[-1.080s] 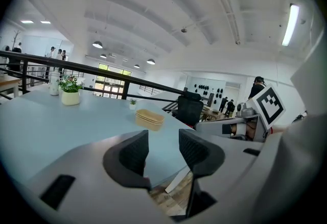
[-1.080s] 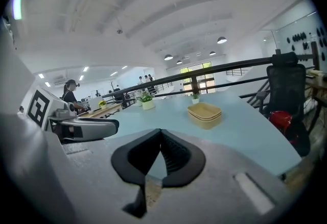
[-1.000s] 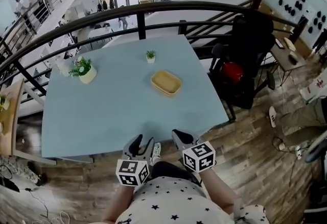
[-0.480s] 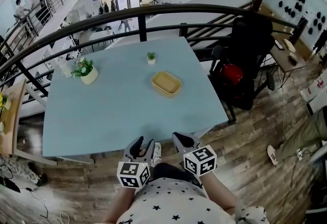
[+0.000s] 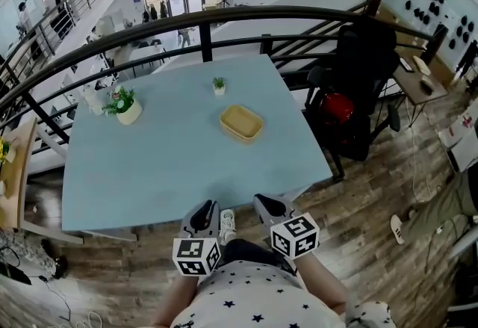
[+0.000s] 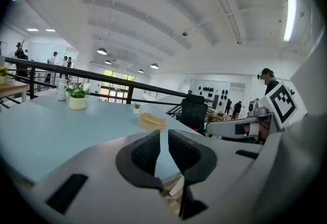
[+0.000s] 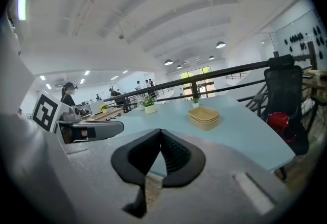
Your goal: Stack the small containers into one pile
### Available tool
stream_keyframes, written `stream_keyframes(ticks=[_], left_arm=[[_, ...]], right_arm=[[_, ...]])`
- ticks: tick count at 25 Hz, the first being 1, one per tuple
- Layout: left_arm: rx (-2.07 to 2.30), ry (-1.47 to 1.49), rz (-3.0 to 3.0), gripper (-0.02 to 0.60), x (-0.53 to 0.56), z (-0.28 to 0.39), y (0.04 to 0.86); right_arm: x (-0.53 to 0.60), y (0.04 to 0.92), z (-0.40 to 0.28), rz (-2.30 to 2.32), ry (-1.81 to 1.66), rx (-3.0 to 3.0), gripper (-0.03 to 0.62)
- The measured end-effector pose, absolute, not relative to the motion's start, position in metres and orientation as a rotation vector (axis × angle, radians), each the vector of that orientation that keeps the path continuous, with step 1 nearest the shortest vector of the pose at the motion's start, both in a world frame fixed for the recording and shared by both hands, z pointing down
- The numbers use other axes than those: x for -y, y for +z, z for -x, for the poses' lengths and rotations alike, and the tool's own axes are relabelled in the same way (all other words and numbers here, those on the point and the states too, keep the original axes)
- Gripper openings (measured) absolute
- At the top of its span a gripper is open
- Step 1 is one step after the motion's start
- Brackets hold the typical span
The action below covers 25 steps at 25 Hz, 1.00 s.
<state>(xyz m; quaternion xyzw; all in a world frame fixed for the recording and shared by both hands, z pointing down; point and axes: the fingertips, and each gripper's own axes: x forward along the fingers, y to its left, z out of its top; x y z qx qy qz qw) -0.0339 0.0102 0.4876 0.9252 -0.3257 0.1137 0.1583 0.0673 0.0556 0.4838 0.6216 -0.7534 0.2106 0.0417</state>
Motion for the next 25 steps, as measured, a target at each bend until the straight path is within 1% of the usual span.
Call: stream_keyframes(ticks=[4, 9, 25], left_arm=[[0.946, 0.329, -2.641, 0.027, -0.0089, 0.037, 0.488], [0.955, 0.334, -2.637, 0.012, -0.0081, 0.0354, 0.4892], [0.949, 0.345, -2.653, 0.002, -0.0103, 0.0355, 0.4894]], right_arm=[[-0.0547, 0.4833, -0.0655, -1.903, 0.637, 2.304, 0.006], [-0.0552, 0.484, -0.0681, -1.915, 0.603, 2.282, 0.005], [-0.0581, 0.4825, -0.0696, -1.943, 0.579, 2.274, 0.005]])
